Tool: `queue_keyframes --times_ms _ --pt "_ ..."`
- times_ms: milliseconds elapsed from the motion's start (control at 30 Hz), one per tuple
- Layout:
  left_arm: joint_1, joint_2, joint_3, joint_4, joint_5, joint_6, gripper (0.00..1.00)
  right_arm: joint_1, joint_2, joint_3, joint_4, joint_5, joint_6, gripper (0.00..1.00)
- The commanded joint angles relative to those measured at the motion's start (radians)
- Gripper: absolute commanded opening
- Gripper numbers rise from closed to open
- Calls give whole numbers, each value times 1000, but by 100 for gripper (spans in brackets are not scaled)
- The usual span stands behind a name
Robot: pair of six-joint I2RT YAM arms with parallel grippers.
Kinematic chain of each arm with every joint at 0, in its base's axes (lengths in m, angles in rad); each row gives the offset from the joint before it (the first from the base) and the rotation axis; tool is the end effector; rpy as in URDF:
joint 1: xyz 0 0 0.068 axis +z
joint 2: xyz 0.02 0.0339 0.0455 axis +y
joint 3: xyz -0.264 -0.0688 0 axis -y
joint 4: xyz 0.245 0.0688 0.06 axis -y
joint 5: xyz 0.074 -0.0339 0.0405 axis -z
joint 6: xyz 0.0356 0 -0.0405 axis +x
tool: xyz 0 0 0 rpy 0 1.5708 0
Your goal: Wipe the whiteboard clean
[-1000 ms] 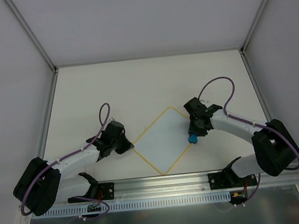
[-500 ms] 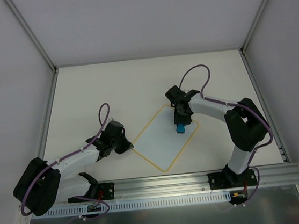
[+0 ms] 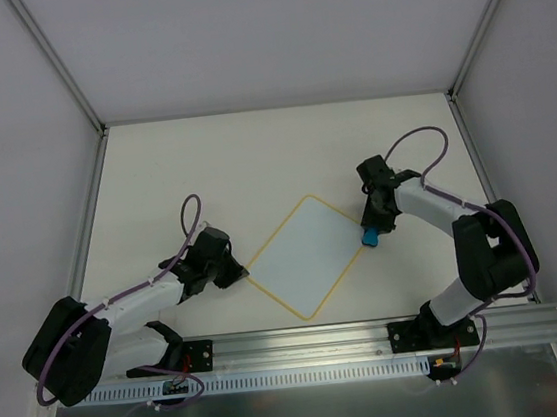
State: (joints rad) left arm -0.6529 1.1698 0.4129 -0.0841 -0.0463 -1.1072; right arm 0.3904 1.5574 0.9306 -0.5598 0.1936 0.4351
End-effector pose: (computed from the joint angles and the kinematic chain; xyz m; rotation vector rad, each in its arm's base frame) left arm 0.1673 -0.1258 0.1503 -0.5964 2.4801 -0.7134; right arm 0.2716 0.1044 0.1814 0.1119 2.7116 -0.0297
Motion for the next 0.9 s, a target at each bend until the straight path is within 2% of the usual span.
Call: queue_keyframes --times_ms 0,167,233,367,567,733,833,867 --pt "7 -12 -29 -68 -55 -6 0 -42 -29 -33 -54 30 -50 0" --pt "7 -13 -8 -68 -49 27 0 -103 -97 0 -55 17 -110 0" --pt "9 -16 9 -69 -47 43 0 -162 -120 7 -61 10 -143 0" --pt "7 -18 41 -72 -53 73 0 -367 -148 25 -61 12 -209 1" --pt "9 14 115 -78 -46 113 0 -531 -59 88 -57 -29 -294 1" --pt "7 27 141 -82 -47 133 0 -561 -5 102 -43 -67 -315 0" --pt "7 37 148 -82 -46 138 0 -518 -26 74 -15 -100 -319 0" --pt "7 39 152 -82 -43 141 0 -468 -40 60 -9 -103 -318 0"
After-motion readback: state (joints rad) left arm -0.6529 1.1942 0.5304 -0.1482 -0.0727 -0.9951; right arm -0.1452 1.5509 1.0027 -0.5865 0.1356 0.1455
